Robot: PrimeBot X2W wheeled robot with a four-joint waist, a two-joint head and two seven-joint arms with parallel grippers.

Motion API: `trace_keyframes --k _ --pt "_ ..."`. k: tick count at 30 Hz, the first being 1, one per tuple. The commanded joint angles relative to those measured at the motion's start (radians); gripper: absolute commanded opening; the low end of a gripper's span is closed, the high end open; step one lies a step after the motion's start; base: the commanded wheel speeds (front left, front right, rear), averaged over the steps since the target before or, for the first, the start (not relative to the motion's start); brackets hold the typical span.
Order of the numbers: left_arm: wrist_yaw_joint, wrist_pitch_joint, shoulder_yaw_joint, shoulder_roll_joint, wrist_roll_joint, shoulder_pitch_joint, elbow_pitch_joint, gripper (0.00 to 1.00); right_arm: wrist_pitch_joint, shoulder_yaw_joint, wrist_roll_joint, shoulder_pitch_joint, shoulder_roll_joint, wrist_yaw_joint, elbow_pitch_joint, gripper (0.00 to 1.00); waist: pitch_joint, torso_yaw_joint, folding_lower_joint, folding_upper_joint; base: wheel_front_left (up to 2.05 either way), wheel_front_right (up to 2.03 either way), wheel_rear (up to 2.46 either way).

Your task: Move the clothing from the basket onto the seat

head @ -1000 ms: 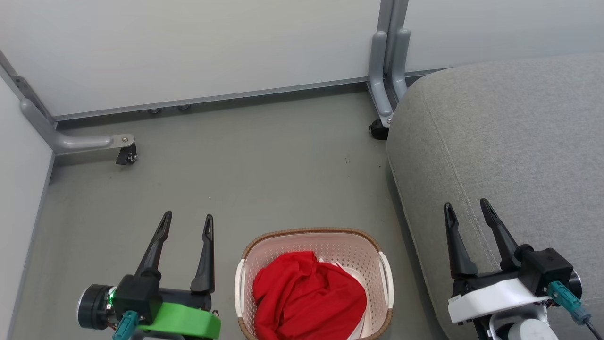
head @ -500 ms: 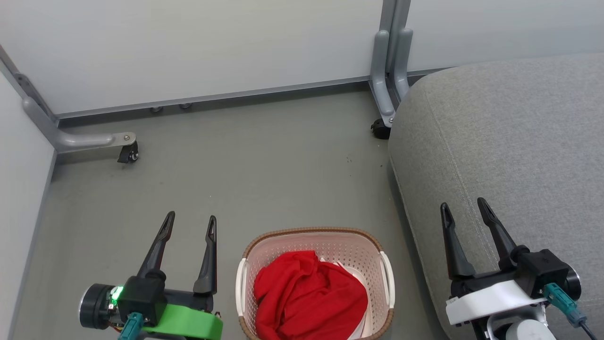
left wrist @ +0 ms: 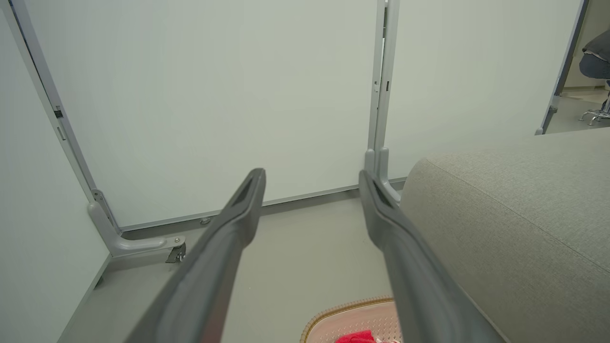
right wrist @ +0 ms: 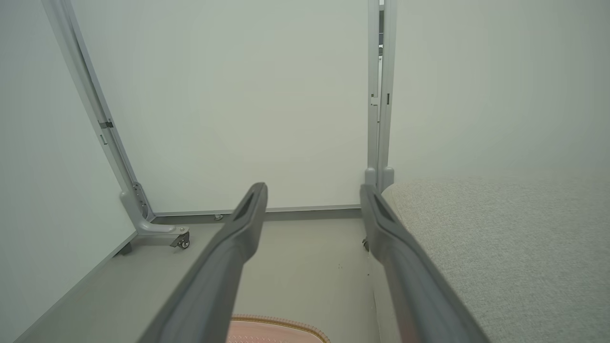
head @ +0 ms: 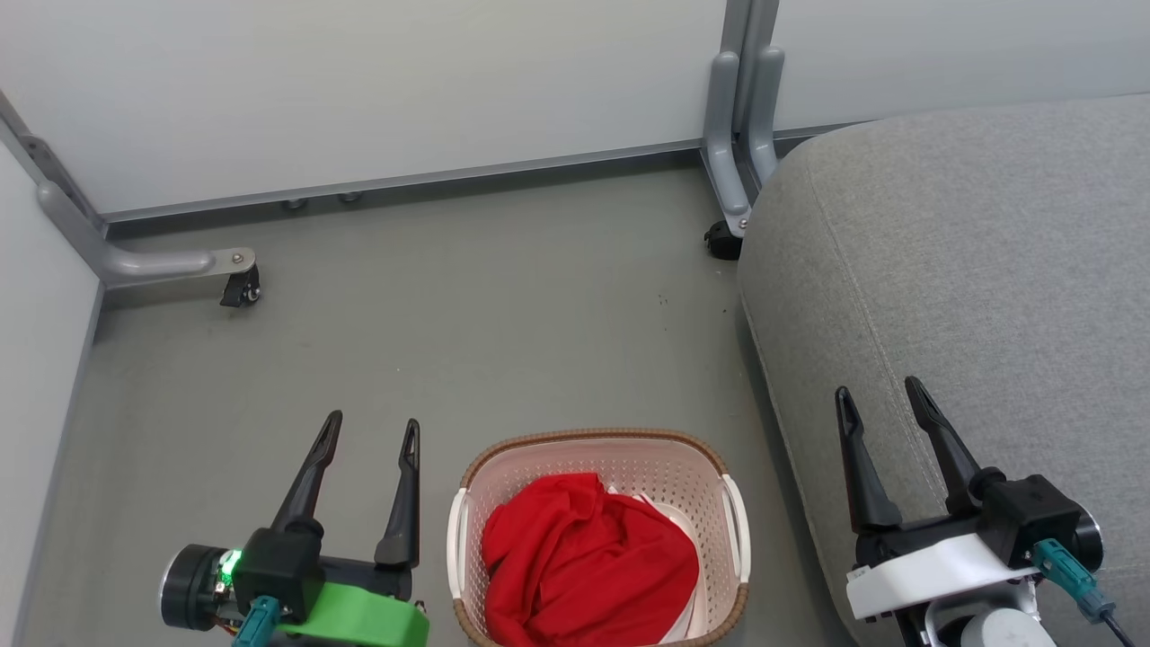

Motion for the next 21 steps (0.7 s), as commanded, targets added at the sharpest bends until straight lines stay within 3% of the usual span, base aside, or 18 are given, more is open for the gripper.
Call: trace_keyframes --k 1,8,21 --pt "-0.004 -0.001 -0.004 0.006 -0.010 0.010 0.004 1.00 -0.003 -0.003 -0.001 0.007 -0.004 0.000 -0.001 1.00 0.004 0.000 0.0000 0.0000 0.00 0.00 0.00" --pt "-0.011 -0.001 -0.025 0.006 -0.004 -0.011 0.032 1.00 -0.003 -0.015 -0.001 -0.017 -0.004 0.000 -0.014 1.00 0.055 -0.009 0.0000 0.0000 0.00 0.00 0.00" --pt "-0.017 0.000 -0.165 0.036 -0.017 -0.240 0.214 1.00 -0.003 -0.079 -0.038 -0.181 -0.004 0.000 -0.082 1.00 0.346 -0.047 0.0000 0.0000 0.00 0.00 0.00"
